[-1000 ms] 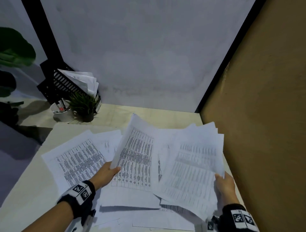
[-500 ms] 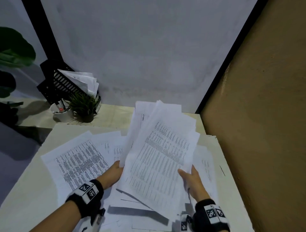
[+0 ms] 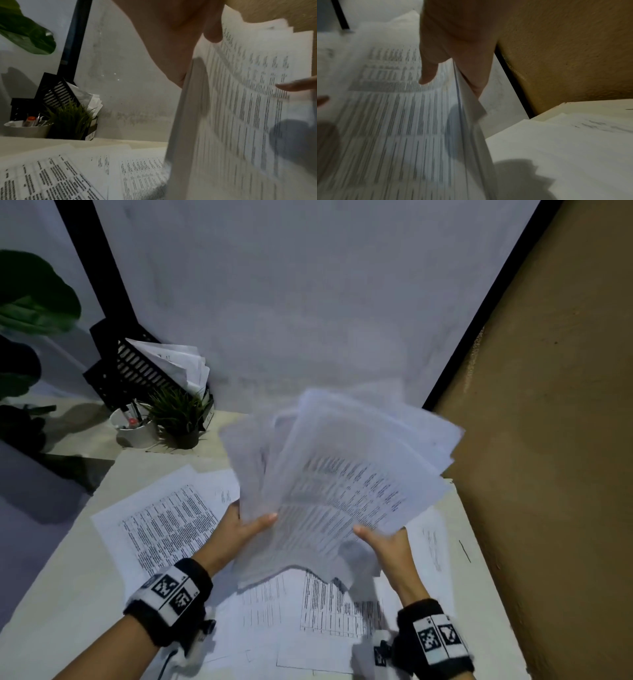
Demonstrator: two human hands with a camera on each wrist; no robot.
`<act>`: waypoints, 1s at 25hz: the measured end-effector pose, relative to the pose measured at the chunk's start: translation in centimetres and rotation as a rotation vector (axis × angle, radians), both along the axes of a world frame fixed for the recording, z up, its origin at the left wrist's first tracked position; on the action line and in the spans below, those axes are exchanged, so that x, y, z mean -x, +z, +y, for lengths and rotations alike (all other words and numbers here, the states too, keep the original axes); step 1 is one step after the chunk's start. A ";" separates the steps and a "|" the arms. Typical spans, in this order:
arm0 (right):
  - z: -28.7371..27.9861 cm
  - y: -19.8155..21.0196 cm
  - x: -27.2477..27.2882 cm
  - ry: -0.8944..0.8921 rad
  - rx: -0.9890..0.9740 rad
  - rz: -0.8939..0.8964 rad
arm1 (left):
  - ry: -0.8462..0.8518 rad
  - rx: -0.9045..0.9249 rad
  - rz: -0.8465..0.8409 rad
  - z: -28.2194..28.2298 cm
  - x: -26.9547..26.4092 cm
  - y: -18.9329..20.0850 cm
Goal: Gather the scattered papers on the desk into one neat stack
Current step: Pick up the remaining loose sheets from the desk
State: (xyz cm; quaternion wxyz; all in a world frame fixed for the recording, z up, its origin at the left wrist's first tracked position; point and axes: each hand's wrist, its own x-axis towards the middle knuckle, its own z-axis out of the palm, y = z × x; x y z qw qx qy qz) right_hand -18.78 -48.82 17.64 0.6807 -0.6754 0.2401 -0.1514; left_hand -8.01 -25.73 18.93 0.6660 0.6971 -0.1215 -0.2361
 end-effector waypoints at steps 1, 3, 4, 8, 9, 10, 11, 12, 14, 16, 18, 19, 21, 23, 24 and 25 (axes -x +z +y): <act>0.3 0.0 -0.3 0.025 0.003 -0.004 | -0.005 -0.015 0.001 0.0 0.2 0.1; 0.6 0.3 -0.9 0.037 0.011 -0.014 | -0.049 -0.007 -0.066 -0.5 0.5 0.7; 0.7 0.8 -1.2 0.027 0.013 -0.030 | -0.063 0.013 -0.106 -0.7 0.5 1.3; 0.4 1.8 -1.3 0.097 -0.036 -0.097 | 0.022 0.123 -0.121 -0.4 0.2 1.7; 0.7 1.4 -1.2 0.136 -0.033 -0.063 | 0.015 0.112 -0.105 -0.1 0.3 1.1; 1.0 0.8 -1.0 0.173 -0.028 0.001 | -0.013 0.071 -0.074 0.1 0.4 0.3; 1.4 0.0 -1.0 0.196 -0.017 0.070 | -0.037 0.002 -0.026 0.3 0.6 -0.7; 1.7 -0.7 -1.1 0.203 -0.004 0.126 | -0.054 -0.073 0.023 0.3 0.7 -1.7; 1.7 -1.5 -1.8 0.207 0.031 0.193 | -0.090 -0.207 0.063 0.5 0.6 -3.3; 1.3 -2.0 -2.7 0.207 0.060 0.213 | -0.083 -0.286 -0.001 0.8 0.4 -4.3; 0.7 -3.0 -3.1 0.170 0.107 0.240 | 0.006 -0.344 -0.048 1.2 0.0 -4.4; 0.3 -4.0 -3.1 0.133 0.155 0.307 | 0.066 -0.363 -0.048 1.5 -0.3 -4.4; -0.3 -6.9 -2.6 0.094 0.369 0.609 | 0.157 -0.396 -0.050 2.6 -0.6 -4.5; 0.2 -9.9 -2.1 0.210 0.630 0.960 | 0.216 -0.420 -0.043 4.7 -0.8 -4.7; 0.6 -10.8 -2.0 0.264 0.702 1.065 | 0.232 -0.431 -0.039 5.7 -0.7 -4.9; 1.1 -11.4 -2.3 0.299 0.732 1.115 | 0.244 -0.449 -0.026 6.7 -0.7 -5.2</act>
